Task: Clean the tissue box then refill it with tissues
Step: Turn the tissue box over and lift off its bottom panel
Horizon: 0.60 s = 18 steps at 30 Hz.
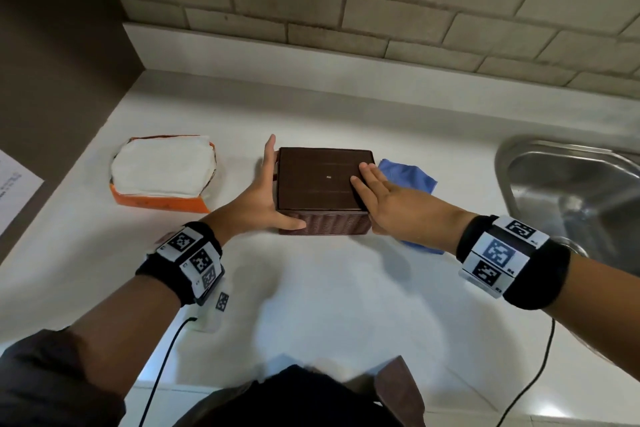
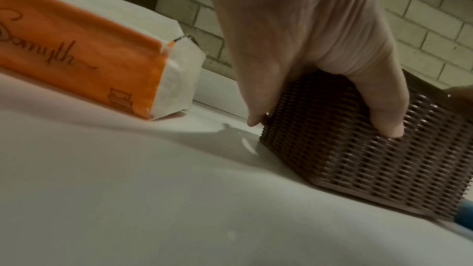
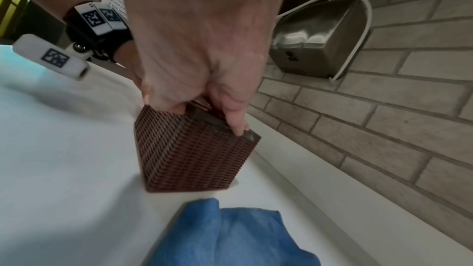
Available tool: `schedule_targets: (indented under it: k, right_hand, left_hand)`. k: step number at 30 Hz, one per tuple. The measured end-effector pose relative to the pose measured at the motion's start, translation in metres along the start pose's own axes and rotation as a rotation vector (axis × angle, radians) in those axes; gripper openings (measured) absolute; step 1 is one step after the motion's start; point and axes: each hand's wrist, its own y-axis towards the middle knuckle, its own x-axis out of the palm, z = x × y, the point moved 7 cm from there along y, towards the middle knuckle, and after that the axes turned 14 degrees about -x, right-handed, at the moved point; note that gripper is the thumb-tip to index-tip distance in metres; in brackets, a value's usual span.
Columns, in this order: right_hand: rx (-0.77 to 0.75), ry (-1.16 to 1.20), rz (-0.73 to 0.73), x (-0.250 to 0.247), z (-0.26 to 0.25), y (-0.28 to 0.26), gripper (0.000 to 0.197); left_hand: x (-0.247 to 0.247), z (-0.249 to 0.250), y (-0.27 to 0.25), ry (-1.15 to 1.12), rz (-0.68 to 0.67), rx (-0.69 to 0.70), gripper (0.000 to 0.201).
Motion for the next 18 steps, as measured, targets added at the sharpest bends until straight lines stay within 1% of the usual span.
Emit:
schedule_targets:
  k: [1, 2, 4, 6, 8, 9, 11, 13, 14, 15, 16, 18]
  right_hand:
    - [-0.007, 0.001, -0.003, 0.004, 0.001, 0.0, 0.069]
    - [-0.007, 0.002, -0.006, 0.006, 0.003, 0.001, 0.074]
    - [-0.003, 0.053, 0.017, 0.001, 0.007, 0.002, 0.071]
    - [-0.04, 0.089, 0.045, -0.007, 0.007, 0.001, 0.068]
    - [-0.048, 0.13, 0.106, -0.022, 0.01, -0.004, 0.064]
    - [-0.039, 0.195, 0.166, -0.032, 0.014, -0.008, 0.062]
    - [0.02, 0.355, 0.292, -0.055, 0.024, -0.017, 0.053]
    - [0.08, 0.467, 0.402, -0.072, 0.034, -0.025, 0.052]
    - [0.123, 0.522, 0.443, -0.076, 0.039, -0.029, 0.048]
    - [0.17, 0.582, 0.461, -0.076, 0.045, -0.032, 0.043]
    - [0.219, 0.646, 0.438, -0.073, 0.049, -0.033, 0.041]
    - [0.275, 0.676, 0.437, -0.071, 0.056, -0.033, 0.04]
  left_hand:
    - [0.001, 0.0, -0.001, -0.001, 0.002, 0.001, 0.15]
    - [0.002, -0.001, -0.001, 0.0, 0.005, -0.007, 0.15]
    - [0.001, -0.001, -0.001, 0.006, 0.027, -0.02, 0.149]
    - [-0.002, 0.0, -0.001, 0.042, 0.058, -0.018, 0.147]
    - [-0.004, 0.001, 0.0, 0.05, 0.057, -0.005, 0.143]
    - [-0.004, 0.002, 0.0, 0.042, 0.053, 0.001, 0.141]
    - [-0.004, 0.001, 0.001, 0.032, 0.04, -0.004, 0.134]
    - [-0.003, -0.003, 0.003, 0.046, 0.038, -0.028, 0.137]
    - [-0.004, -0.005, 0.003, 0.052, 0.043, -0.045, 0.139]
    - [-0.004, -0.008, 0.003, 0.056, 0.048, -0.057, 0.142]
    - [-0.005, -0.009, 0.003, 0.06, 0.053, -0.066, 0.144]
    - [-0.006, -0.008, 0.001, 0.068, 0.063, -0.068, 0.147]
